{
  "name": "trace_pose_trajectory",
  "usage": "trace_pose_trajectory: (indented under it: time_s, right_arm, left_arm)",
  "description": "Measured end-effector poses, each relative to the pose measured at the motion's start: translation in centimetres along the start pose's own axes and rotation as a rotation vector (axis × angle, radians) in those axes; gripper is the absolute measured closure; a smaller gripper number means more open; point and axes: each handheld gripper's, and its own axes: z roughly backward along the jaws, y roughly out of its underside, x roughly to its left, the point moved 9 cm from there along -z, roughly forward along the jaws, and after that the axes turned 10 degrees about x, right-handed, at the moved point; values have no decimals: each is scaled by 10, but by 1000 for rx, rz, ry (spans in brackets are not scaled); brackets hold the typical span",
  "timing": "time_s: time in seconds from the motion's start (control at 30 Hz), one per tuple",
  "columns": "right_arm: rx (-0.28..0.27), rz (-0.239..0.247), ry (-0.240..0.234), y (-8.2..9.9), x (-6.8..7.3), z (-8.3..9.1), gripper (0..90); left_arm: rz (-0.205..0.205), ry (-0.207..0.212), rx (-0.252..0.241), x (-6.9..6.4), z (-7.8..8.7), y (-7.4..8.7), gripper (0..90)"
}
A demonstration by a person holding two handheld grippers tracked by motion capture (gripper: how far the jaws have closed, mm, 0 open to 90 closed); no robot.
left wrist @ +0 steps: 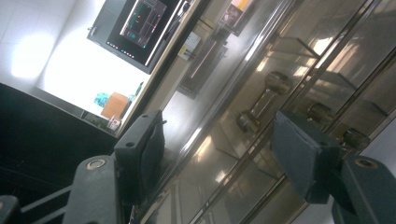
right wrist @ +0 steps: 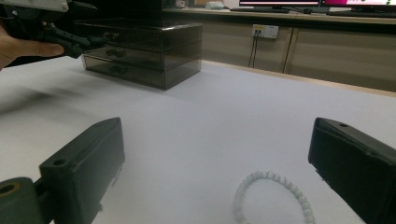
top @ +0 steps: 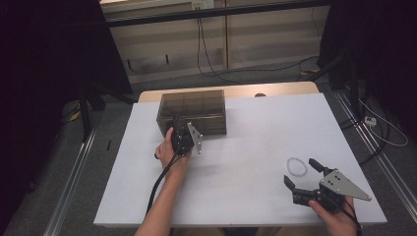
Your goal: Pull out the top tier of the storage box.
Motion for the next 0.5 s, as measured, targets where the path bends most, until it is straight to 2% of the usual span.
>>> trace_pose_trajectory:
  time_s: [0.13, 0.27, 0.3, 0.5]
  right_arm:
    - [1, 2, -1, 0, 0, 0, 30]
    - [2, 7, 0, 0, 1, 0, 30]
    - [0, 7, 0, 0, 0, 0, 30]
    - [-2, 3, 1, 0, 0, 0, 30]
  left_arm:
    - [-10, 1, 4, 0, -2, 1, 358]
    - [-14, -10, 5, 1, -3, 2, 362]
    - [-24, -25, 11, 3, -4, 3, 364]
    - [-28, -30, 6, 4, -7, 4, 374]
